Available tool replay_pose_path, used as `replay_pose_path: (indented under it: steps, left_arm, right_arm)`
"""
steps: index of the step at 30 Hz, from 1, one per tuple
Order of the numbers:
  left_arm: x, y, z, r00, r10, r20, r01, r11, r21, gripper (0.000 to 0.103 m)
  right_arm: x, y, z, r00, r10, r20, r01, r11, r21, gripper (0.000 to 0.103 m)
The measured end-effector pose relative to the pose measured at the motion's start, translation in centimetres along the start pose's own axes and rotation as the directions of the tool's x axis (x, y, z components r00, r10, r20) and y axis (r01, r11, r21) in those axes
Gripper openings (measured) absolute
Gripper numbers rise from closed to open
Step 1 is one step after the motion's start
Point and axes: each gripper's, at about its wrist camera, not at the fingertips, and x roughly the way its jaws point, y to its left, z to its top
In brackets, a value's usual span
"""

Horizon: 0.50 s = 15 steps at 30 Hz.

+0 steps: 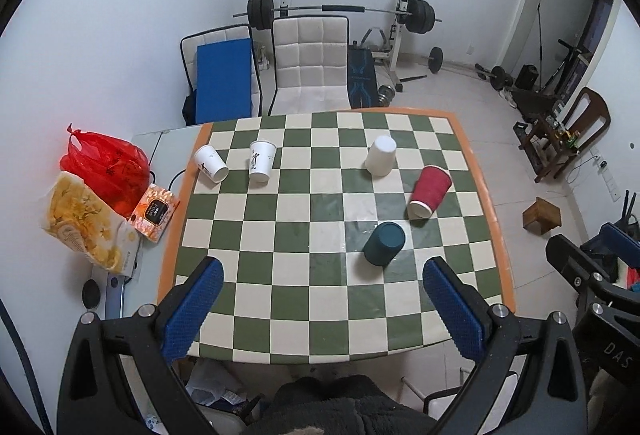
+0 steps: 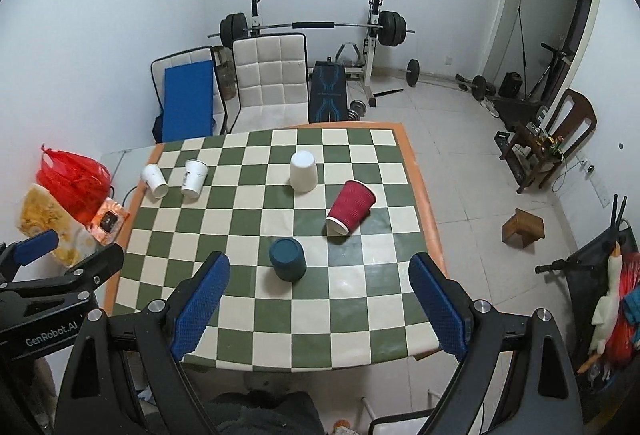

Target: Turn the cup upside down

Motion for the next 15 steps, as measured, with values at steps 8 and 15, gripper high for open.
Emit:
replay_pose_path:
  steps: [8,15]
  left_arm:
    - [-1.8,0.0,-0.5,1.0,-0.003,0.014,0.002,1.0,0.002,0.102]
    - [-2.2,-0.1,-0.9,1.0,-0.001,0.013,0.001,1.0,0.006,0.102]
  right_arm:
    - [-2.3,-0.3,-0.3,1.0,0.003,0.001,-0.003,1.0,0.015,0.098]
    - [-2.1,-0.4,0.0,1.0,0.02,-0.018,-0.02,1.0,0.02,0.098]
